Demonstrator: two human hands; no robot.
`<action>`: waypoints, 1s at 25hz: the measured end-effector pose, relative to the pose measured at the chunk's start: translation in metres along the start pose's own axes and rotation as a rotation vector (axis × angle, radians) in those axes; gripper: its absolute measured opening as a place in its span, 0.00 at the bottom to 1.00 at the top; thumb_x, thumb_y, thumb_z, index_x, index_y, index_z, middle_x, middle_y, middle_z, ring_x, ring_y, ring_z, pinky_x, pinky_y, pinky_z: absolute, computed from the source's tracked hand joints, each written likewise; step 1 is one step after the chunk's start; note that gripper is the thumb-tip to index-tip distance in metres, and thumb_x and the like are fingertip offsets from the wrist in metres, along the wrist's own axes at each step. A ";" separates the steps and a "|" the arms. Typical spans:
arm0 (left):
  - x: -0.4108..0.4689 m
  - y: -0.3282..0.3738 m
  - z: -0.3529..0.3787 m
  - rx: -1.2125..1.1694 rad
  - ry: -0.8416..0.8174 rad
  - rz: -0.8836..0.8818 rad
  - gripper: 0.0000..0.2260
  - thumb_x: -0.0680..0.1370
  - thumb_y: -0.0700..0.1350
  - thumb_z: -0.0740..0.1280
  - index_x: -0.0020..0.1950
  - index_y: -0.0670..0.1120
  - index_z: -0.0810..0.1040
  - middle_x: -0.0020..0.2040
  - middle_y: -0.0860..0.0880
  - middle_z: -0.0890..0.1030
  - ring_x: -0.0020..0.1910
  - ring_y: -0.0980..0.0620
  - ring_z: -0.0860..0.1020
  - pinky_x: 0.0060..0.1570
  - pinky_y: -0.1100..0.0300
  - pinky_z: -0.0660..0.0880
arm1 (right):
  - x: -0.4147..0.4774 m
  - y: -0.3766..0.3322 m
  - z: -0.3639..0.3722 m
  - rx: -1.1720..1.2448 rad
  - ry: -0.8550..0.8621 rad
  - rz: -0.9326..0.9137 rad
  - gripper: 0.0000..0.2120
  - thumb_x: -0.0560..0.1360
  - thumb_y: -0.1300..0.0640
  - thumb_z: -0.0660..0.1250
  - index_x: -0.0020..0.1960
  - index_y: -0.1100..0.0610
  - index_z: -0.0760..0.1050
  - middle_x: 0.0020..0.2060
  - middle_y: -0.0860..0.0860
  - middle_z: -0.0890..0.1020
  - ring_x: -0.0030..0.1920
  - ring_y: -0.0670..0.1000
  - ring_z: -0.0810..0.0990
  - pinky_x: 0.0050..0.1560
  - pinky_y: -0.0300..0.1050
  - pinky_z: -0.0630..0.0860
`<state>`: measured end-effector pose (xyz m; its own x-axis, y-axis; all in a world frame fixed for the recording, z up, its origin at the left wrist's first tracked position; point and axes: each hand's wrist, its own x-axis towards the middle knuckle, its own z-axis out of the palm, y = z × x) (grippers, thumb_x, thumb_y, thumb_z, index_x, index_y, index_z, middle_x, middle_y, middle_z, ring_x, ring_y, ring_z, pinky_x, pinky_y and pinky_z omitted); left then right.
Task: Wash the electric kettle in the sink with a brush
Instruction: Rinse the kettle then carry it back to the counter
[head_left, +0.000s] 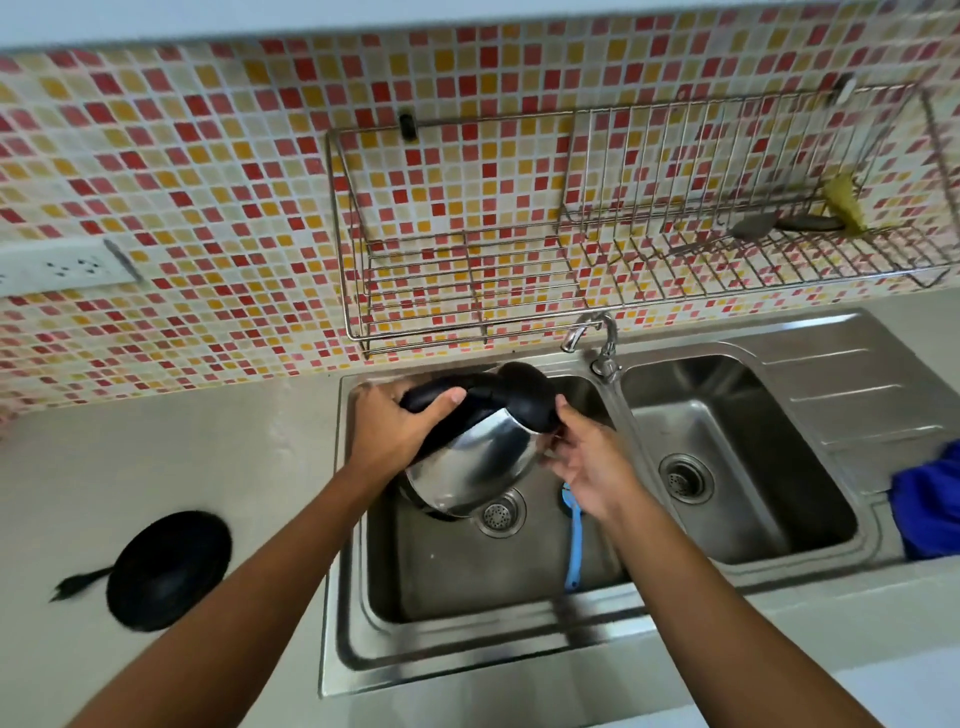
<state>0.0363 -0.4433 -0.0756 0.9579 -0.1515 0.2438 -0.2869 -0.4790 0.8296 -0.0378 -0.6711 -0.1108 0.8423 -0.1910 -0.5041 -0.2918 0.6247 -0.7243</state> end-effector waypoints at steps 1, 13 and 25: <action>-0.004 -0.006 -0.006 -0.044 -0.024 -0.013 0.23 0.73 0.63 0.71 0.60 0.49 0.83 0.54 0.56 0.84 0.53 0.64 0.81 0.60 0.62 0.77 | -0.002 0.002 0.009 -0.063 0.033 -0.041 0.20 0.73 0.52 0.72 0.60 0.63 0.79 0.43 0.57 0.83 0.35 0.50 0.81 0.43 0.49 0.77; -0.068 -0.122 -0.209 -0.184 -0.023 -0.306 0.17 0.83 0.58 0.57 0.63 0.50 0.76 0.55 0.53 0.81 0.54 0.57 0.78 0.54 0.59 0.74 | -0.036 0.087 0.222 -0.739 -0.041 -0.456 0.20 0.67 0.40 0.74 0.50 0.54 0.84 0.41 0.47 0.87 0.45 0.47 0.86 0.55 0.55 0.81; -0.139 -0.219 -0.370 -0.094 0.207 -0.457 0.16 0.84 0.56 0.53 0.62 0.49 0.73 0.53 0.49 0.79 0.51 0.53 0.79 0.49 0.61 0.72 | -0.057 0.243 0.375 -0.707 -0.208 -0.275 0.18 0.61 0.39 0.77 0.46 0.48 0.84 0.43 0.47 0.87 0.47 0.49 0.86 0.54 0.55 0.81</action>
<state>-0.0309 0.0032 -0.1056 0.9697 0.2344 -0.0681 0.1548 -0.3749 0.9140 0.0134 -0.2244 -0.0821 0.9734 -0.0795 -0.2151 -0.2205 -0.0680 -0.9730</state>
